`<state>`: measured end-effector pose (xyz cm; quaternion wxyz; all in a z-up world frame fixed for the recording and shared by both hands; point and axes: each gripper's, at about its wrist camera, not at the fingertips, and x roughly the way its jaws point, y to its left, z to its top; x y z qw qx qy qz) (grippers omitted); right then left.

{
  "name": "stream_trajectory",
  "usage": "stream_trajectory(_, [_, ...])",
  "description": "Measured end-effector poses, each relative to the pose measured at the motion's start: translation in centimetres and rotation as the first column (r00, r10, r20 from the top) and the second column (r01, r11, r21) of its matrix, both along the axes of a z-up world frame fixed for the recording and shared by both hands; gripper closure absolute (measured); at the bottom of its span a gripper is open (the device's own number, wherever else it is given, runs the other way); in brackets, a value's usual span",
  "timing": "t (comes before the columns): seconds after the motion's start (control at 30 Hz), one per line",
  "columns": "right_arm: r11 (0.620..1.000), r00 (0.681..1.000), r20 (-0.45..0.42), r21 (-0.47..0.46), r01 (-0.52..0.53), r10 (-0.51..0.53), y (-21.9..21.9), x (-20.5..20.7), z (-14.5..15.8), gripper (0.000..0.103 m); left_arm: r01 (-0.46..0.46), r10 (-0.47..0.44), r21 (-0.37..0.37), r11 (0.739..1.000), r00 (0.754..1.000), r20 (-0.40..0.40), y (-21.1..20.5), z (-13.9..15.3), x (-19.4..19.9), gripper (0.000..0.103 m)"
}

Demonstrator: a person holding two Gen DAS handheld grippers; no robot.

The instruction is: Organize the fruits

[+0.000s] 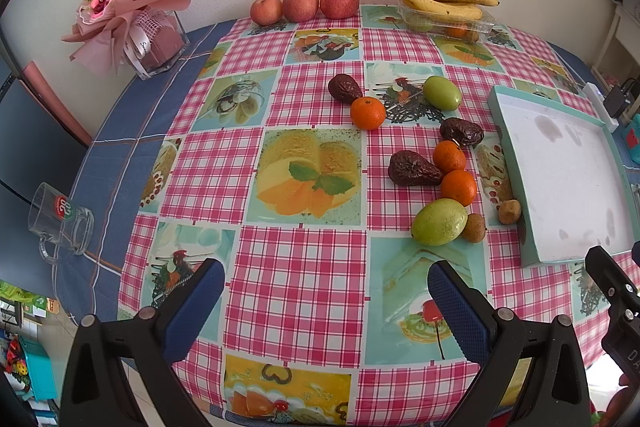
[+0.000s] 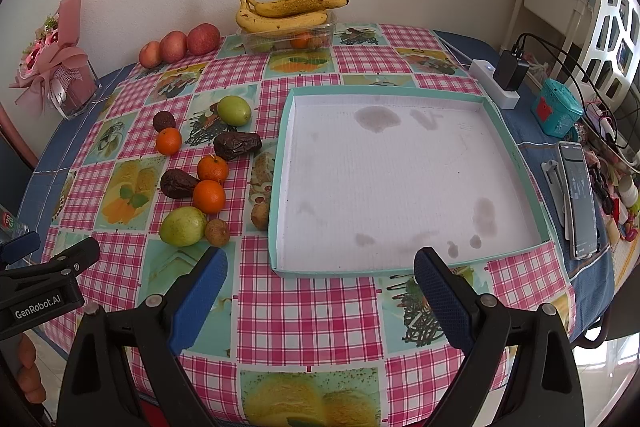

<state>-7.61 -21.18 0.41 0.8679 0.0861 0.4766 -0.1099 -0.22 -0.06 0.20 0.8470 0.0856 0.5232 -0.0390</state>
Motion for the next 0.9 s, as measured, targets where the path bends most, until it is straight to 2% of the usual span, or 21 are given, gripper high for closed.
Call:
stream_trajectory(0.23, [1.0, 1.0, 0.001, 0.003, 0.001, -0.001, 0.0, 0.1, 0.0, 0.008, -0.031, 0.03, -0.008, 1.0, 0.999, -0.019, -0.7, 0.2, 1.6, 0.0])
stream_trajectory(0.4, [0.999, 1.0, 0.031, 0.035, 0.002, -0.003, -0.3, 2.4, 1.3, 0.008, -0.093, 0.093, -0.011, 0.996, 0.995, 0.027, -0.7, 2.2, 4.6, 0.0])
stream_trajectory(0.63, [0.998, 0.998, 0.057, 0.061, -0.028, 0.025, 0.2, 6.0, 2.2, 0.008, -0.226, 0.231, -0.154, 0.962, 0.973, 0.012, 0.9, 2.3, 9.1, 0.0])
stream_trajectory(0.9, [0.993, 0.997, 0.063, 0.111, 0.028, -0.035, -1.5, 9.3, 1.7, 0.008, -0.237, 0.249, -0.177, 0.955, 0.967, 0.05, 0.4, 1.5, 12.6, 0.0])
